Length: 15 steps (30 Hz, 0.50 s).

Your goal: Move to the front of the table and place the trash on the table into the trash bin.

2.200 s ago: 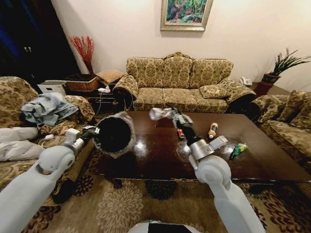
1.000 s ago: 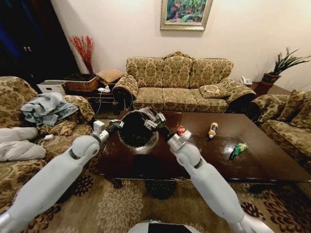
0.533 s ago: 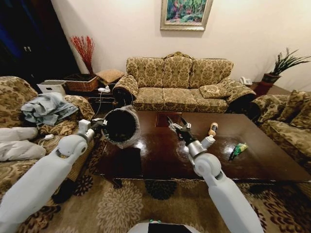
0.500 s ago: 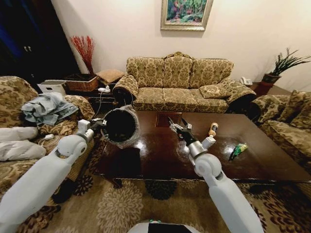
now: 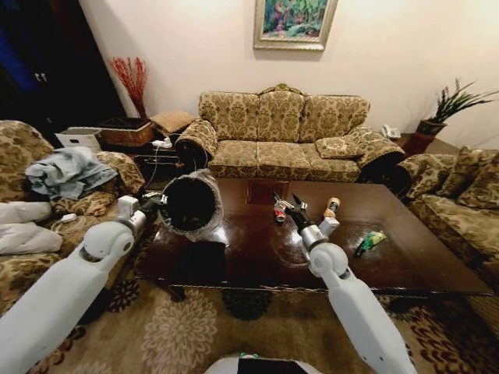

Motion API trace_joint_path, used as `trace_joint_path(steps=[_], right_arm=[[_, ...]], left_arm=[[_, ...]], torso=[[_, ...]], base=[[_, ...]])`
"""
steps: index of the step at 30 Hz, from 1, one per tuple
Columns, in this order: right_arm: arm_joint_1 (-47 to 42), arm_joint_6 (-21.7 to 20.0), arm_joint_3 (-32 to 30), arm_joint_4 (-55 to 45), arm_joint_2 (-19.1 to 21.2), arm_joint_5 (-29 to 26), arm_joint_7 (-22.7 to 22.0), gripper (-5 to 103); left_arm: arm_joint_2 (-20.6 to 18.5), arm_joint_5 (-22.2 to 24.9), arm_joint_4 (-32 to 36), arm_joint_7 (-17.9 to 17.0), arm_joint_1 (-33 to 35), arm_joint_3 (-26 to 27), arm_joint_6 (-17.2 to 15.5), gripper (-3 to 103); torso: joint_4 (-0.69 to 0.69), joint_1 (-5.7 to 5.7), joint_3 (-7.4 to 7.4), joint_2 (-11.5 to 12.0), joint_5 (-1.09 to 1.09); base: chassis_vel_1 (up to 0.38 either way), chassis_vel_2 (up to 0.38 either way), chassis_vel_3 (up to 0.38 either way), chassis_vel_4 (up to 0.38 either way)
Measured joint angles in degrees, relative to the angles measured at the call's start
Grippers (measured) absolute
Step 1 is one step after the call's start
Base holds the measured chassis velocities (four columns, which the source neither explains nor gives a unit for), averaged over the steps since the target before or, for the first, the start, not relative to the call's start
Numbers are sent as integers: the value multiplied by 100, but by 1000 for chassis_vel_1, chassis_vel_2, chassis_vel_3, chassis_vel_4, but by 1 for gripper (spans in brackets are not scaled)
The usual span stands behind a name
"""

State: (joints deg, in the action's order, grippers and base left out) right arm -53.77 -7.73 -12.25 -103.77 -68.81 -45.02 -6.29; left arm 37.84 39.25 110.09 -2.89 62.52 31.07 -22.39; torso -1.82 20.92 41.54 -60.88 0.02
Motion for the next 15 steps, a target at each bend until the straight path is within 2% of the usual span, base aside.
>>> trace_joint_path(steps=[5, 7, 8, 9, 11, 15], right_arm=[[321, -112, 188, 497, -233, 31, -202, 100], [570, -239, 330, 866, -523, 112, -342, 100], [772, -330, 385, 1172, -802, 234, -355, 100], [772, -330, 385, 1172, -802, 234, -355, 100], [1060, -375, 471, 1648, -1218, 433, -354, 100], [1341, -151, 592, 2322, -1666, 892, -319, 100]], left_arm=[[-19, 21, -47, 28, -87, -8, 13, 2], [-42, 43, -38, 40, -104, -19, 16, 2], [-49, 49, 23, 62, -75, -21, 17, 2], [-49, 49, 23, 62, -75, -21, 17, 2], [-51, 49, 118, 87, 18, -24, 15, 2], [-37, 19, 142, 95, 81, -32, -2, 2]], torso=[[2, 0, 0, 0, -8], [3, 2, 1, 1, 4], [2, 1, 0, 0, 3], [2, 1, 0, 0, 3], [1, -2, -1, 0, 1], [-2, -1, 0, 0, -9]], base=[[-292, -291, 292, 291], [-223, -253, 220, 211], [-138, -158, 183, 149], [-138, -158, 183, 149], [-99, -110, 107, 54], [-15, -11, 0, 7]])
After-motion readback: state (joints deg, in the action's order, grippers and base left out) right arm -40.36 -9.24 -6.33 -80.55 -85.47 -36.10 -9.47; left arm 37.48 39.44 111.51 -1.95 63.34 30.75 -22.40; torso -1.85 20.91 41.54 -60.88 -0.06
